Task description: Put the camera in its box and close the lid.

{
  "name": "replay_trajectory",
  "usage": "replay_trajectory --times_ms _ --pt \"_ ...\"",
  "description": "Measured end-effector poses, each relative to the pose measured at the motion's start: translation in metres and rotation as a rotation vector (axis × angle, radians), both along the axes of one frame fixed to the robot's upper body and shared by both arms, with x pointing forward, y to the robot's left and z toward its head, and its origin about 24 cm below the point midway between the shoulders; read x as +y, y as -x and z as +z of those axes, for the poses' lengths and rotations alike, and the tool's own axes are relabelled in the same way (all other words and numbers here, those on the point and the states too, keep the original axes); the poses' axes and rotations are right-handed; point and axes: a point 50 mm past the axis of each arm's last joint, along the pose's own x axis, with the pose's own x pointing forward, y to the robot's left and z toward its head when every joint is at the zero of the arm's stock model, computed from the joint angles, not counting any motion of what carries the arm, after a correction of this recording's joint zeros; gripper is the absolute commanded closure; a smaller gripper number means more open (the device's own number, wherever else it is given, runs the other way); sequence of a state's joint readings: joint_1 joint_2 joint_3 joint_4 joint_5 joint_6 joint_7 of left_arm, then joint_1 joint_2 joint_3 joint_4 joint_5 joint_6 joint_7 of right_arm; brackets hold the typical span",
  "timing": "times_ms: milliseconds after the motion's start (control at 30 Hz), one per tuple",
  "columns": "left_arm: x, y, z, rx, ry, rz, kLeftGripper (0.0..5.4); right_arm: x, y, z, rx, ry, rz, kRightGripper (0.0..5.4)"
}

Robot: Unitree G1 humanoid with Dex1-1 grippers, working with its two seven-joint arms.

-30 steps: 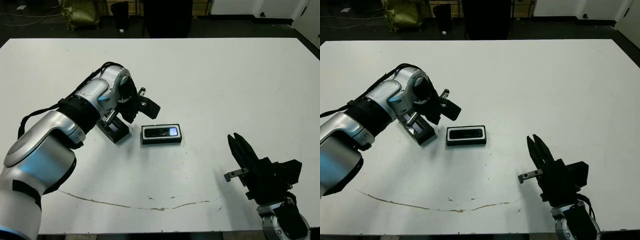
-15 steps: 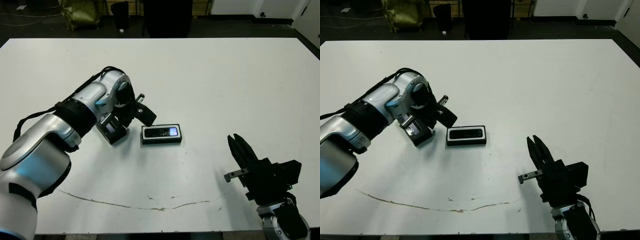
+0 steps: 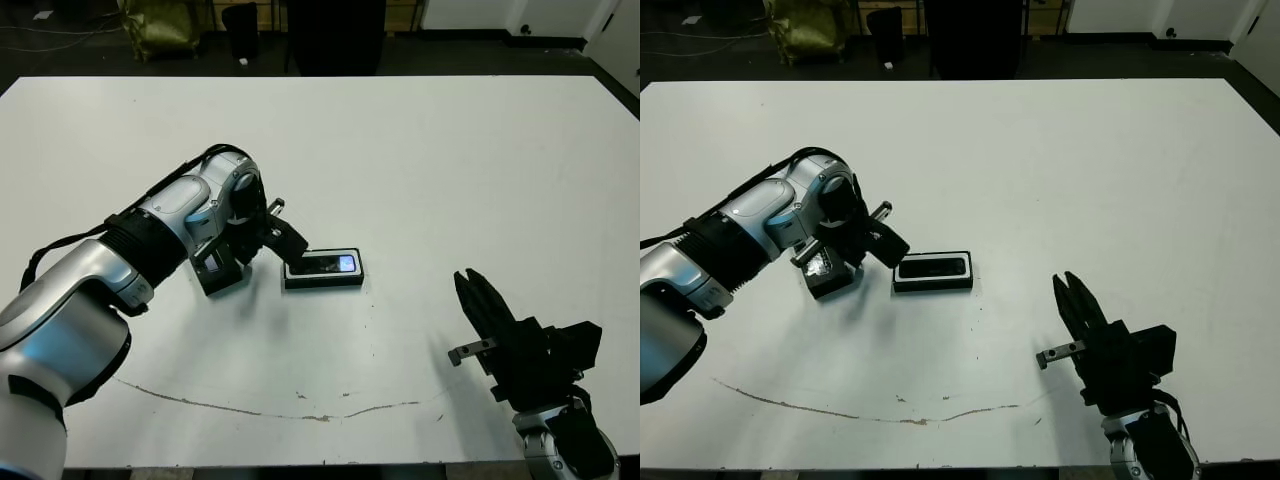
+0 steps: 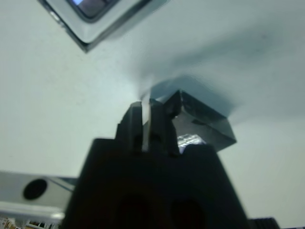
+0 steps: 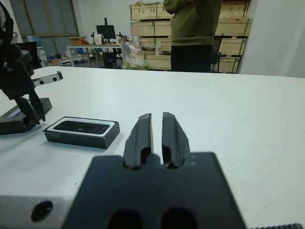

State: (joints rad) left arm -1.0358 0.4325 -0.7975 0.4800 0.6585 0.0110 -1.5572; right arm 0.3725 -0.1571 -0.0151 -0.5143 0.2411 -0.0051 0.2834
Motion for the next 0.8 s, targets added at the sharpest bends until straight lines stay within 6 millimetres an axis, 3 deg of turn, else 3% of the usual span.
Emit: replay_trajectory --times_ms 800 --pt "0.032 0.016 -0.004 0.056 -0.042 0.044 5.4 -0.003 0.0 -0.005 0.01 -0.003 0.022 5.38"
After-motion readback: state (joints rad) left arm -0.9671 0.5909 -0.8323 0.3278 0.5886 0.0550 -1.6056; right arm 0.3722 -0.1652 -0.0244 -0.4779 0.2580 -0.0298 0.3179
